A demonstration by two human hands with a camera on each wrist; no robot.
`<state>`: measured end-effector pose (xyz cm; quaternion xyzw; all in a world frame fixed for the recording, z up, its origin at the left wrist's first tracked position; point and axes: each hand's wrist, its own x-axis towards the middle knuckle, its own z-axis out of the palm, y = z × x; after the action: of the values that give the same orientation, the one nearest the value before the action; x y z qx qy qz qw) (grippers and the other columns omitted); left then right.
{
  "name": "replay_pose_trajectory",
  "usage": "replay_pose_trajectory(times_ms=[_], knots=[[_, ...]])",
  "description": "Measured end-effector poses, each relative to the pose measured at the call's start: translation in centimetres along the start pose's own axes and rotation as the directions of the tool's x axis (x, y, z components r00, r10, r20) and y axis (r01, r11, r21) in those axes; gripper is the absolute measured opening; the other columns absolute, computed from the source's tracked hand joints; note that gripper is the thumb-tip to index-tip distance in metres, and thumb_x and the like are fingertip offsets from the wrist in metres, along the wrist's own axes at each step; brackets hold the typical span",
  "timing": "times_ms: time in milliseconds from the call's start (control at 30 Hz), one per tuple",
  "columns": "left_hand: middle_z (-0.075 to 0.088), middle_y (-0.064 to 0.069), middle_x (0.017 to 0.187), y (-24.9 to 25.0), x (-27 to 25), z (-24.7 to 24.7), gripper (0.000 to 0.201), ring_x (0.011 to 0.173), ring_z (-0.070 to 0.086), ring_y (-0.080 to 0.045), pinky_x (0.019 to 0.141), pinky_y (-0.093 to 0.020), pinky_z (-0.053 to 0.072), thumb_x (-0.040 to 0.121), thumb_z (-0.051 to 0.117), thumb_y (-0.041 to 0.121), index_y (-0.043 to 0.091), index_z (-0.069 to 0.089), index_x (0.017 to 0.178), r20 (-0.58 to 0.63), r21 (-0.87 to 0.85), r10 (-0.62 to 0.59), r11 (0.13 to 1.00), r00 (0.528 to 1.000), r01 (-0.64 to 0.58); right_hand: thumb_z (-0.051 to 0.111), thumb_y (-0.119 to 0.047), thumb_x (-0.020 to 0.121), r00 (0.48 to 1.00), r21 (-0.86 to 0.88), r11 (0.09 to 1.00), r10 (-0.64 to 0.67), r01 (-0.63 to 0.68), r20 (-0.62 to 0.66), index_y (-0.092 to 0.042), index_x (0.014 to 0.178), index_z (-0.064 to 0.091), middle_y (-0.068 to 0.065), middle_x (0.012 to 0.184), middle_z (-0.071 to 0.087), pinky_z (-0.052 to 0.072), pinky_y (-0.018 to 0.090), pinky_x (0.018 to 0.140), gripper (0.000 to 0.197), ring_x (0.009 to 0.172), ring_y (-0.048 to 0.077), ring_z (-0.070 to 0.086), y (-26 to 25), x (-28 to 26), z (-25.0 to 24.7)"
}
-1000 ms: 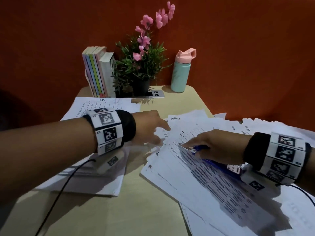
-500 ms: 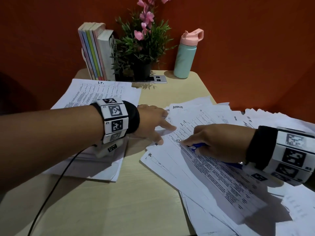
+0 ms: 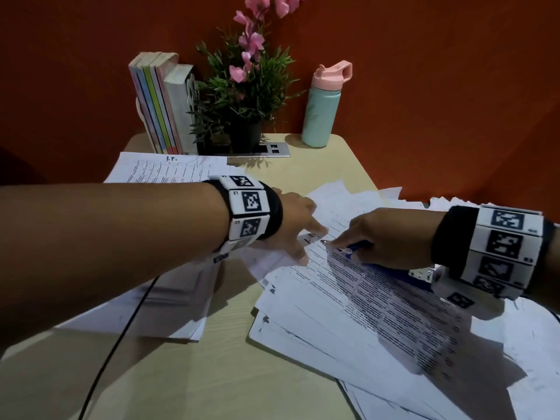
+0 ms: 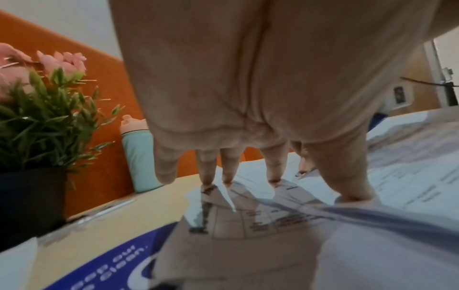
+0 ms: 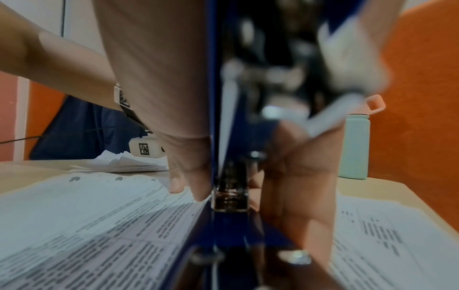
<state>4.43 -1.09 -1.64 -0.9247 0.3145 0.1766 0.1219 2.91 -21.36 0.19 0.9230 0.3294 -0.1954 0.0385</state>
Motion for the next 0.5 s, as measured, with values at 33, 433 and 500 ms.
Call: replay_pose_trajectory(times_ms=[33,433,500], knots=[[0.026,-0.005,0.157,-0.2,0.1,0.1,0.077,0.146,0.021,-0.026,0.114,-0.055,0.024,0.083,0.058,0.069,0.047,0.028,0.151,0.009,-0.027,-0.008,1.000,1.000,0.008,0.051,-0.037,0.097,1.000,-0.011,1.000,-0.011,0.011,0.007,-0.053,0.137,0.045,-0.012,0.120,0.063,0.049,0.033,0.090,0.044,0.102,0.010,0.059,0.1,0.0,0.0],[0.003,-0.002,0.166,-1.7,0.5,1.3,0.081,0.153,0.002,-0.022,0.120,-0.056,0.009,0.079,0.057,0.075,0.056,0.021,0.149,0.033,-0.184,-0.007,0.983,0.999,0.013,0.047,-0.036,0.100,0.994,-0.042,0.993,-0.111,0.112,0.018,-0.047,0.142,0.043,-0.013,0.110,0.057,0.045,0.028,0.086,0.044,0.098,0.007,0.055,0.7,0.5,-0.3],[0.005,-0.002,0.166,-1.7,0.6,1.4,0.081,0.152,0.005,-0.023,0.119,-0.055,0.011,0.078,0.057,0.076,0.057,0.020,0.148,0.028,-0.171,-0.007,0.985,1.000,0.012,0.047,-0.034,0.100,0.992,-0.033,0.992,-0.123,0.123,0.011,-0.046,0.143,0.043,-0.015,0.107,0.054,0.042,0.025,0.084,0.045,0.096,0.005,0.054,0.7,0.4,-0.1]])
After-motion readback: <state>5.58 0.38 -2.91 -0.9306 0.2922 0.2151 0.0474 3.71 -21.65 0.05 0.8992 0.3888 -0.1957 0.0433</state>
